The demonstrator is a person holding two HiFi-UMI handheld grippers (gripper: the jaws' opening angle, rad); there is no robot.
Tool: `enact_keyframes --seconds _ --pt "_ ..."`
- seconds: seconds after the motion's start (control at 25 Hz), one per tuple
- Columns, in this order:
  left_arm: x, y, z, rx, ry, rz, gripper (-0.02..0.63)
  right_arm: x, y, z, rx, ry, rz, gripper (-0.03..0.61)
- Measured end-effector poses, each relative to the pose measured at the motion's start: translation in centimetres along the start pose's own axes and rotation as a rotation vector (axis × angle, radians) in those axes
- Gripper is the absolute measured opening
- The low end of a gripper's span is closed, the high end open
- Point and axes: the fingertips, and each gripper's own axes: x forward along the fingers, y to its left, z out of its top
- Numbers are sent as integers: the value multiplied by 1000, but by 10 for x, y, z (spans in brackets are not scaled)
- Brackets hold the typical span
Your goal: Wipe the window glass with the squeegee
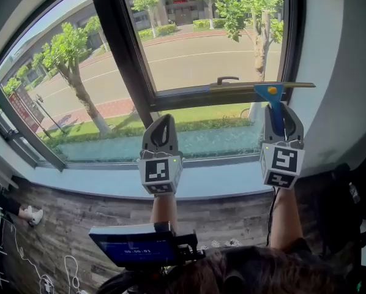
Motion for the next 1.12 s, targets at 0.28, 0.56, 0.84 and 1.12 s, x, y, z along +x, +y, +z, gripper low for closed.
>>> enact_keyframes --seconds 0.28,0.56,0.84,1.12 --pt "33 -7 -17 7 28 -14 2 31 -9 -16 -3 9 5 141" --pt "93 2 -32 37 -5 18 2 99 -22 -27 4 -14 23 143" --pt "153 2 -34 32 -16 43 1 161 -37 -32 -11 -39 48 143" --pt "187 -8 -50 -2 11 56 2 193 -51 -60 -4 -6 57 143"
